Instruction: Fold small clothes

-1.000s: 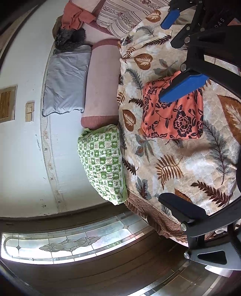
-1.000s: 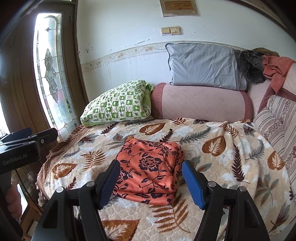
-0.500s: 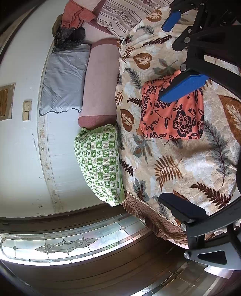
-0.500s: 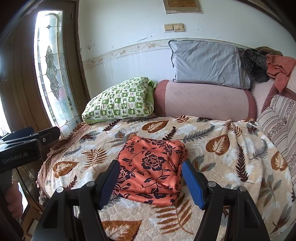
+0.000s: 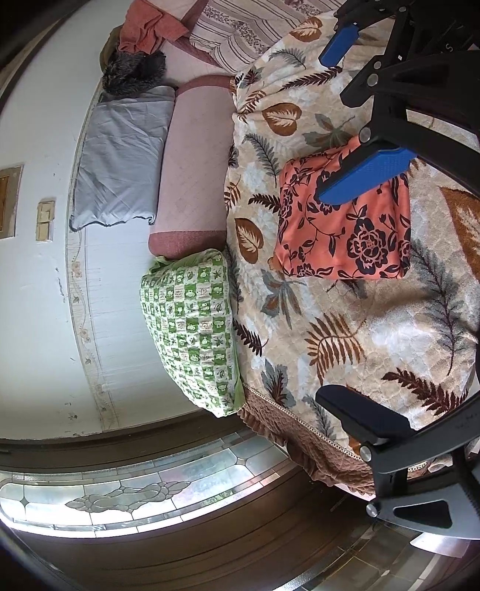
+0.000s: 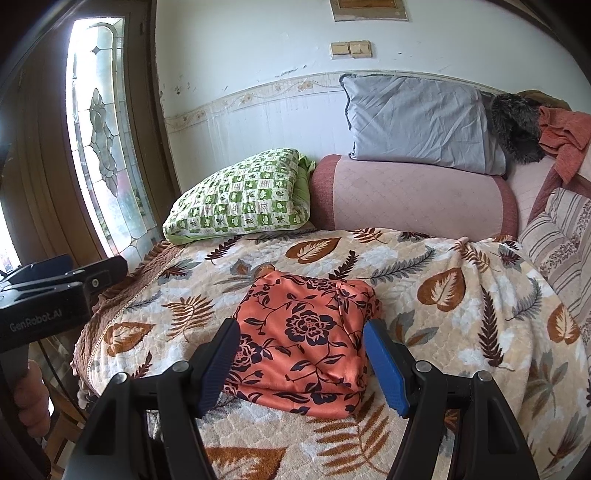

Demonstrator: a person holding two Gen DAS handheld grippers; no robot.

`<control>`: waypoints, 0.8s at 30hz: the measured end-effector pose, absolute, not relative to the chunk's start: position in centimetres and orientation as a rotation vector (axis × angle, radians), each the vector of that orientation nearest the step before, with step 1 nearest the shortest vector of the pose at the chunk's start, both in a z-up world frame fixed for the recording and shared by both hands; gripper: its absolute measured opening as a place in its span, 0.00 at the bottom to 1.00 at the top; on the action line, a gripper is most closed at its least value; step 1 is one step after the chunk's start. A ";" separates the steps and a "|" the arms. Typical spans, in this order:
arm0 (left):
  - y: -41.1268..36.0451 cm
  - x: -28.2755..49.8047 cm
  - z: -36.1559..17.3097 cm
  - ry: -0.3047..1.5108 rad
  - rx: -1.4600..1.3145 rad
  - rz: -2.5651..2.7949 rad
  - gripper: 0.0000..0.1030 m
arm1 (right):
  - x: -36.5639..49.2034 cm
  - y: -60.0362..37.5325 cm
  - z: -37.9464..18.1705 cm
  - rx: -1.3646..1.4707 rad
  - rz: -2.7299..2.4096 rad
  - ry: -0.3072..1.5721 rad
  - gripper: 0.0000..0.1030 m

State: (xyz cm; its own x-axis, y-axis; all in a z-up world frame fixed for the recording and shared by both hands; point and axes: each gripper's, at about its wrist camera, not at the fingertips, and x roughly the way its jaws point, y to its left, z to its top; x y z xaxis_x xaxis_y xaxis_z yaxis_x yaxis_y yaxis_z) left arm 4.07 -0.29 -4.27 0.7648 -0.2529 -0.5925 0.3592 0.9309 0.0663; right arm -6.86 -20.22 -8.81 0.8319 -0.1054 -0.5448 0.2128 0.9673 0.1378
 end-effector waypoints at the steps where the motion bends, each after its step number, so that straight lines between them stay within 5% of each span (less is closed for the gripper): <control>1: -0.3 4.2 -4.3 0.618 0.179 -0.337 0.95 | -6.7 -20.2 -8.8 0.195 -0.171 0.566 0.70; 24: 0.8 8.8 -6.7 0.680 0.151 -0.315 0.95 | -2.1 -19.8 -10.8 0.199 -0.161 0.614 0.70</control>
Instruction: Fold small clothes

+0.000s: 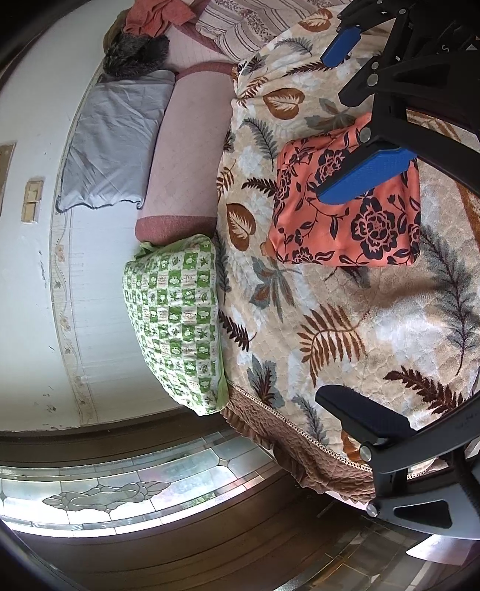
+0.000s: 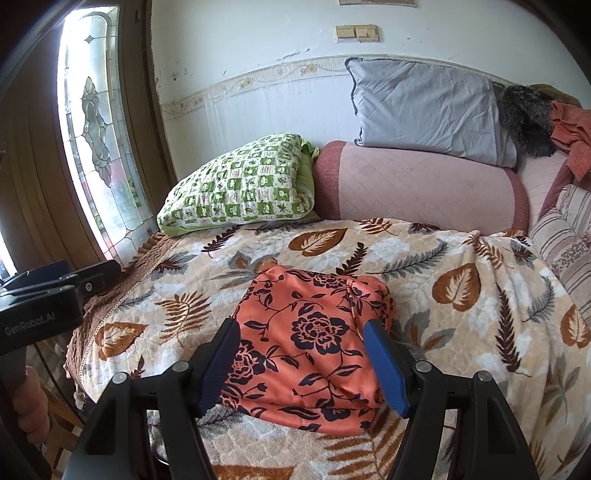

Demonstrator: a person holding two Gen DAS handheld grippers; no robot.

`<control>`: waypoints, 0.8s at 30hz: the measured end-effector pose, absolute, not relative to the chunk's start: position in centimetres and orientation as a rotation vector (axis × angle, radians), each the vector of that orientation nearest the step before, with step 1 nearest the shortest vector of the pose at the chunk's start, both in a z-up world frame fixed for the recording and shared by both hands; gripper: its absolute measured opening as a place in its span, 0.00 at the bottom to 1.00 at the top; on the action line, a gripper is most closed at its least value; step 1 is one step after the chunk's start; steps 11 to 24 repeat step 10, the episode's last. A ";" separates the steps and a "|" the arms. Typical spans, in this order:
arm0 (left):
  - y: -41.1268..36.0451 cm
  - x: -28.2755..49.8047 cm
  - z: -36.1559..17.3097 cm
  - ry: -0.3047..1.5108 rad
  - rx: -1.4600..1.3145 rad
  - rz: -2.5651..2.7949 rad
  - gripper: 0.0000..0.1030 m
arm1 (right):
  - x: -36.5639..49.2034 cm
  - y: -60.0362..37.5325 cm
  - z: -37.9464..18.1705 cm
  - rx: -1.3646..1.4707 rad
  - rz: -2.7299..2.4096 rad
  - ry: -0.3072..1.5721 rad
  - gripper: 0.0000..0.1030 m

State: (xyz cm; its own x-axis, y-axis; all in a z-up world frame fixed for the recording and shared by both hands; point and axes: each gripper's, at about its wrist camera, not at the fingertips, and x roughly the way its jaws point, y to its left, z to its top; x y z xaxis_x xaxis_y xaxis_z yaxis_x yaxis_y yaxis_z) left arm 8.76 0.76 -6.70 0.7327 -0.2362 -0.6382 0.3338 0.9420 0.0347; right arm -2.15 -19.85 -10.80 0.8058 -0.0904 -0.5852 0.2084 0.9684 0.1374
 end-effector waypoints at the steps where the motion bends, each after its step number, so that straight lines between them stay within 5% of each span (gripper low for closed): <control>1: 0.7 9.0 -6.8 0.681 0.151 -0.312 0.95 | -1.9 -19.9 -10.9 0.201 -0.159 0.614 0.70; 24: 0.2 11.3 -8.7 0.725 0.121 -0.337 0.95 | 0.0 -21.6 -12.0 0.218 -0.163 0.620 0.70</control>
